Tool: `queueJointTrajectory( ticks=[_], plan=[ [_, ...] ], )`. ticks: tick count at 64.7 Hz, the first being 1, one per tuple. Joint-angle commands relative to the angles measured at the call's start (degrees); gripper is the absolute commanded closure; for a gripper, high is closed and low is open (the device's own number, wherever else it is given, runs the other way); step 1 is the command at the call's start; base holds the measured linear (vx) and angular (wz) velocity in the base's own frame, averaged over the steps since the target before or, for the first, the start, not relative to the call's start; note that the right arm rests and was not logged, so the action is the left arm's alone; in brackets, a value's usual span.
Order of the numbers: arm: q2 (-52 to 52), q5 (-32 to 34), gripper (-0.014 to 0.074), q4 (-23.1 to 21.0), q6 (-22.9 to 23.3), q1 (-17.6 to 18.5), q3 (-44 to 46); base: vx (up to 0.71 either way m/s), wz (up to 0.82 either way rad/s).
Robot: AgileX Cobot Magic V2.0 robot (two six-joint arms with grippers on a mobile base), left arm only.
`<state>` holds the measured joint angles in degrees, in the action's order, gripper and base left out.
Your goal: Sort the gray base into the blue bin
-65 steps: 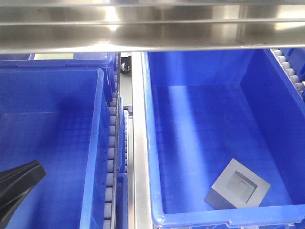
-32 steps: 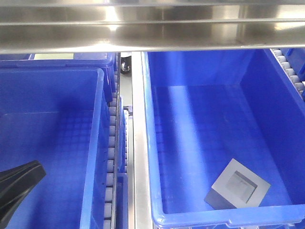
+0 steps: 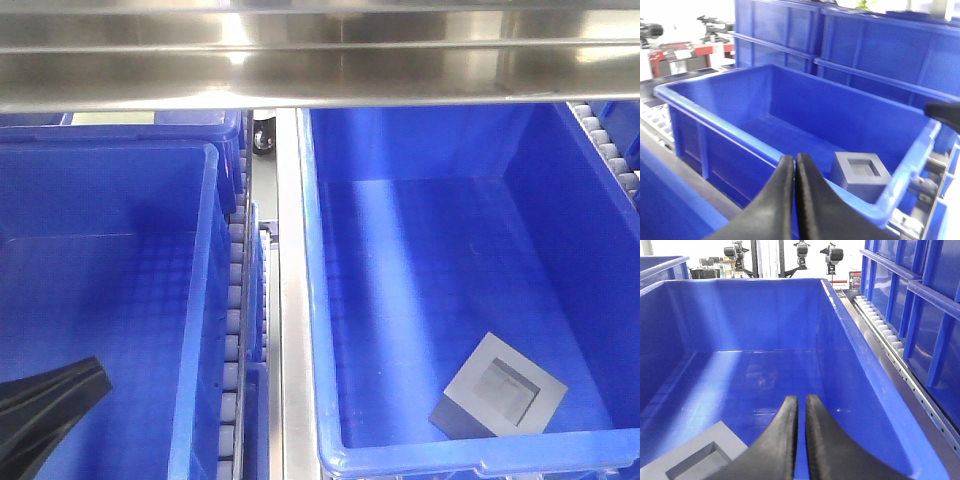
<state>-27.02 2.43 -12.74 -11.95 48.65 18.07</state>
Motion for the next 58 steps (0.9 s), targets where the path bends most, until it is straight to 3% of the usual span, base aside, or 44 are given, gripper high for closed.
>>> queueJointTrajectory(
  ticks=[1, 7, 14, 23, 42, 47, 58],
  plan=[
    [0.0, 4.2, 0.0599, 7.8, 7.1, 0.2, 1.6, 0.0, 0.0],
    [0.0, 4.4, 0.0599, 10.5, 10.2, 0.2, 1.6, 0.0, 0.0],
    [0.0, 4.4, 0.0599, 11.0, 10.3, 0.2, 1.6, 0.0, 0.0],
    [0.0, 4.4, 0.0599, 16.4, 14.0, 0.2, 1.6, 0.0, 0.0],
    [0.2, 4.3, 0.0599, 16.7, 14.1, -0.1, 1.6, 0.0, 0.0],
    [2.1, 3.0, 0.0599, 15.1, 14.0, -3.2, 1.6, 0.0, 0.0],
    [11.0, -3.1, 0.0599, 14.2, 14.0, -17.6, 1.6, 0.0, 0.0]
  ],
)
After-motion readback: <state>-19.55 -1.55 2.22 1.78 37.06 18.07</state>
